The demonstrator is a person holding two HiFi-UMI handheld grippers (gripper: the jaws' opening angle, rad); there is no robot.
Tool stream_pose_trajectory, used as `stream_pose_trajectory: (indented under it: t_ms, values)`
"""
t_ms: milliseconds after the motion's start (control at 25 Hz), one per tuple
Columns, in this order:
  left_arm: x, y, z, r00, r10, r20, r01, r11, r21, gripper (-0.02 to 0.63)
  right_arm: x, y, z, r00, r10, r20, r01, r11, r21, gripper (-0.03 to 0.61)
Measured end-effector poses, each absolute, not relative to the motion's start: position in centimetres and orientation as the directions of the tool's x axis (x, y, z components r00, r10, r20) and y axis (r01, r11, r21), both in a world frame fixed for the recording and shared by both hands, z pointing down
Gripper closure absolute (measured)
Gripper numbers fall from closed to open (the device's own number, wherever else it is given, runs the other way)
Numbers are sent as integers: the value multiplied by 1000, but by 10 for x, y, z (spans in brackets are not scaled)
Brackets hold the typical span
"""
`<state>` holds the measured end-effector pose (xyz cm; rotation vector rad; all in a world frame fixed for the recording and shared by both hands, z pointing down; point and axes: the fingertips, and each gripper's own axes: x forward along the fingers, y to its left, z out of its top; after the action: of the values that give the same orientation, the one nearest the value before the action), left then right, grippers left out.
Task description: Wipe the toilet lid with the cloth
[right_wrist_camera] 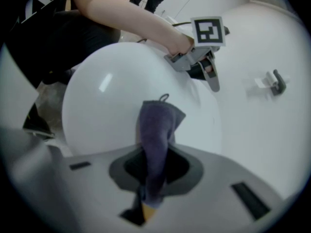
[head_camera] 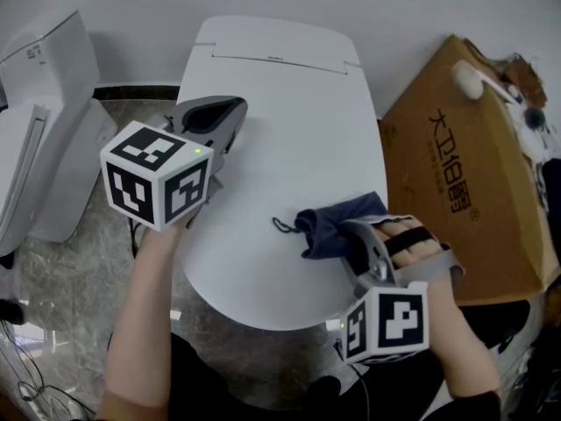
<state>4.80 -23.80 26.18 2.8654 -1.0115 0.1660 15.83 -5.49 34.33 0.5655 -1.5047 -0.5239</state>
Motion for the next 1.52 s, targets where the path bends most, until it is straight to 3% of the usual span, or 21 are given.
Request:
stream_pose_trajectory:
  t_ms: [800,1040,1520]
  values:
    - [49,-238,258,767,-632,109,-639,-767,55,601,158,-16,332,-34,-576,816,-101,815,571,514]
    - [44,-241,259,759,-641,111,-649,-759,53,600,154,-95,292,-43,-679,733,-113,732,672,514]
    - [16,-250,260,727,-678,110,-686,-725,68,601,131,-308,293,4,-771,637,-118,632,766,514]
